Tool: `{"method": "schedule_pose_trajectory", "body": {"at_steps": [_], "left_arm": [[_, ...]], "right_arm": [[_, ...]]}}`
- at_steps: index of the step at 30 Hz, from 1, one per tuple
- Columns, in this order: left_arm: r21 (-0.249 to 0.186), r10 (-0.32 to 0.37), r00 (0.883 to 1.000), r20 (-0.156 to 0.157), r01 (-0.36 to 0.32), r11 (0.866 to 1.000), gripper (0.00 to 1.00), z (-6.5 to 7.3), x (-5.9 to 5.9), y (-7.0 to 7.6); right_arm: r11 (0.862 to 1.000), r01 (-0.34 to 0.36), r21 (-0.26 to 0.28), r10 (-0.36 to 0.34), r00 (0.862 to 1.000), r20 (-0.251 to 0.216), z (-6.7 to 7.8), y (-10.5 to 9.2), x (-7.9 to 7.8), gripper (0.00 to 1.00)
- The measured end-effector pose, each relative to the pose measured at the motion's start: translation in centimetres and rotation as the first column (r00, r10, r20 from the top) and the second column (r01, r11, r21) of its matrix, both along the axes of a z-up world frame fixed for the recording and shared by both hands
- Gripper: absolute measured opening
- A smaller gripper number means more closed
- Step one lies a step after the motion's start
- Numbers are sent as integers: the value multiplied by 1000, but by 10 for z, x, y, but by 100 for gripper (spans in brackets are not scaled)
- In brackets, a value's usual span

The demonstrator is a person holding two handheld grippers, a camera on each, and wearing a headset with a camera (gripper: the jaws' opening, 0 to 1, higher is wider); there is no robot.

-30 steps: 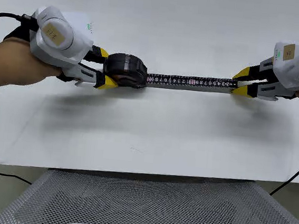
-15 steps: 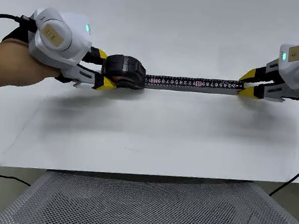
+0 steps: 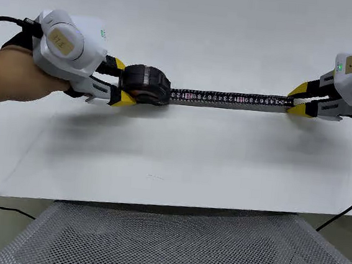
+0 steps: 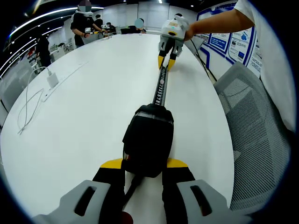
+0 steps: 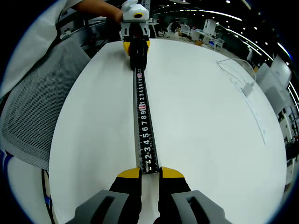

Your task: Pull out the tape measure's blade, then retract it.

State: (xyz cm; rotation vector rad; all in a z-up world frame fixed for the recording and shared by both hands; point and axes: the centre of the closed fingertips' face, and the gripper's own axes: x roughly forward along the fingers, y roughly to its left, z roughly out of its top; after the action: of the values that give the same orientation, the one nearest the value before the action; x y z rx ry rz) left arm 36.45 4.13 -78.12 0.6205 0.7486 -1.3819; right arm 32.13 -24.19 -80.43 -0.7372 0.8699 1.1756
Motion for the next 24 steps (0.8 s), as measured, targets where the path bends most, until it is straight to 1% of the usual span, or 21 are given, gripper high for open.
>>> {"method": "schedule_pose_trajectory", "body": {"at_steps": [6,17,19,24], "left_arm": [[2,1,1000,1,-1,1000,26,0,0,0],[6,4,1000,6,-4,1000,26,0,0,0],[7,8,1000,2,-8,1000,26,0,0,0],[8,16,1000,1,-16,1000,26,0,1,-2]], "right_arm": [[1000,7,-9,-7,1000,-3,0,-4,0,9],[1000,13,-19,-14,1000,-15,0,-4,0,9],[1000,9,-29,-9,1000,-14,0,-3,0,9],[999,14,-32,-14,1000,-13,0,-3,0,10]]}}
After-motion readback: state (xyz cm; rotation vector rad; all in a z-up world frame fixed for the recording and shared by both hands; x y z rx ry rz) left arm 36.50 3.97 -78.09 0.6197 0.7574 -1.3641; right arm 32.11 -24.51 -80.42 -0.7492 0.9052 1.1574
